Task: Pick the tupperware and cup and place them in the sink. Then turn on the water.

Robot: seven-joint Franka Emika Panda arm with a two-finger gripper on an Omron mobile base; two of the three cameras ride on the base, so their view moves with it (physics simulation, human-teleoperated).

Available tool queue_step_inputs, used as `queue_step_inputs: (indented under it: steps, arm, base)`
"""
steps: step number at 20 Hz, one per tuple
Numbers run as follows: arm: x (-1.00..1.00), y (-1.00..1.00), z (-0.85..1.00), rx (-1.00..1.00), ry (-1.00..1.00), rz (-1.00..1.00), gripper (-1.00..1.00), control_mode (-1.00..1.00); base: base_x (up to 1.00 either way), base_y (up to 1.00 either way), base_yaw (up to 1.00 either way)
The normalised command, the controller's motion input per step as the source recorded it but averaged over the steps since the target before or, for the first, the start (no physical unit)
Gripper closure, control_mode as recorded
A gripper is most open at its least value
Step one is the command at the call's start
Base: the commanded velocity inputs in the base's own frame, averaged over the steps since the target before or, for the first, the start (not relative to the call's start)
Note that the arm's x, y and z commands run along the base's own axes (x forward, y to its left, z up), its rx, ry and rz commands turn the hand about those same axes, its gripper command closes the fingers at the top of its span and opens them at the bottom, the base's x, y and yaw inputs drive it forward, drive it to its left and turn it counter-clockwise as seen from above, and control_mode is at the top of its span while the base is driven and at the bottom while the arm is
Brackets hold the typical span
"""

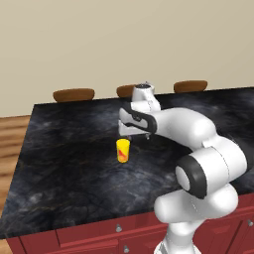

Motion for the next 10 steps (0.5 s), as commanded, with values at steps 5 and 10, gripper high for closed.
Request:
queue_step_inputs:
  steps: [5, 10]
  arm:
    - [0.27, 0.00, -0.07, 0.00, 0.00, 0.00, -1.00, -1.00]
    - [0.02, 0.00, -0.13, 0.00, 0.01, 0.00, -1.00, -1.00]
  base:
    - [0.00, 0.00, 0.00]
    - [0.00, 0.00, 0.00]
